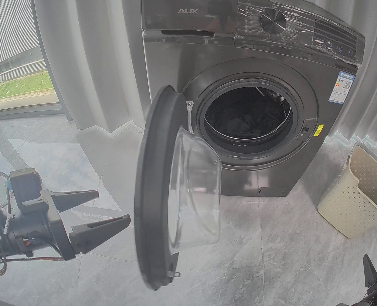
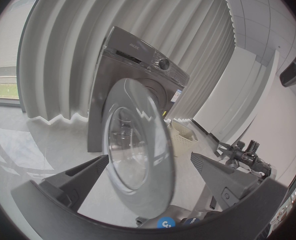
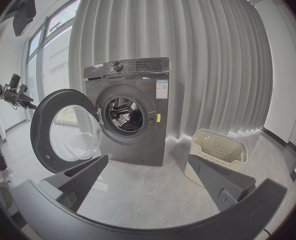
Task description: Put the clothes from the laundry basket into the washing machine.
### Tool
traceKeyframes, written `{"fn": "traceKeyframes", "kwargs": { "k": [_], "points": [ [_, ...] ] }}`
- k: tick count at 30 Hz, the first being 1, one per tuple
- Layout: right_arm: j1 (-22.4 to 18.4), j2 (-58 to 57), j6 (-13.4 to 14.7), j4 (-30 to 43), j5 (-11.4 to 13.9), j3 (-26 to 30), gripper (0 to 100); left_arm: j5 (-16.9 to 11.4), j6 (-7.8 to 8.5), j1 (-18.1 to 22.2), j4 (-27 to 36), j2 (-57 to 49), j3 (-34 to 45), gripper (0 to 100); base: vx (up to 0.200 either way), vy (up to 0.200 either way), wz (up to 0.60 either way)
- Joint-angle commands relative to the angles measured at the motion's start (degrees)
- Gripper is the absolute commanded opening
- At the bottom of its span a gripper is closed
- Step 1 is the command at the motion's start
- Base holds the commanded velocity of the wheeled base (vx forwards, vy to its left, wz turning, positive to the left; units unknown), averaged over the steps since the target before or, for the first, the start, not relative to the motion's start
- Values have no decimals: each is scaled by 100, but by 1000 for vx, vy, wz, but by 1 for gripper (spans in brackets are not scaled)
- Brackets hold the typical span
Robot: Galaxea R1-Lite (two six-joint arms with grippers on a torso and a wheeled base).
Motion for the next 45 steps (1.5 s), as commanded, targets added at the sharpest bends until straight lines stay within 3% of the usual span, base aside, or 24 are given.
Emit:
{"fn": "traceKeyframes", "kwargs": {
  "k": [1,6,10,18,26,34,40,45],
  "points": [
    [2,-93,-11,-1,1,101,100,111,139,70,-3,-30,88,100,0,0,0],
    [2,-93,-11,-1,1,101,100,172,385,79,-12,268,70,100,0,0,0],
    [2,-93,-11,-1,1,101,100,383,473,70,-205,708,-9,100,0,0,0],
    [2,-93,-11,-1,1,101,100,559,456,-62,-1339,1648,-97,100,0,0,0],
    [2,-93,7,-1,1,101,100,638,377,-352,-1532,2167,-405,100,0,0,0],
    [2,-93,-2,-1,1,101,100,656,-63,-651,-1559,2483,-818,100,0,0,0],
    [2,-93,-11,-1,1,101,100,858,-652,-950,-1778,2624,-1169,100,0,0,0],
    [2,-93,-11,-1,1,101,100,902,-696,-950,-1813,2765,-1178,100,0,0,0]
  ]
}}
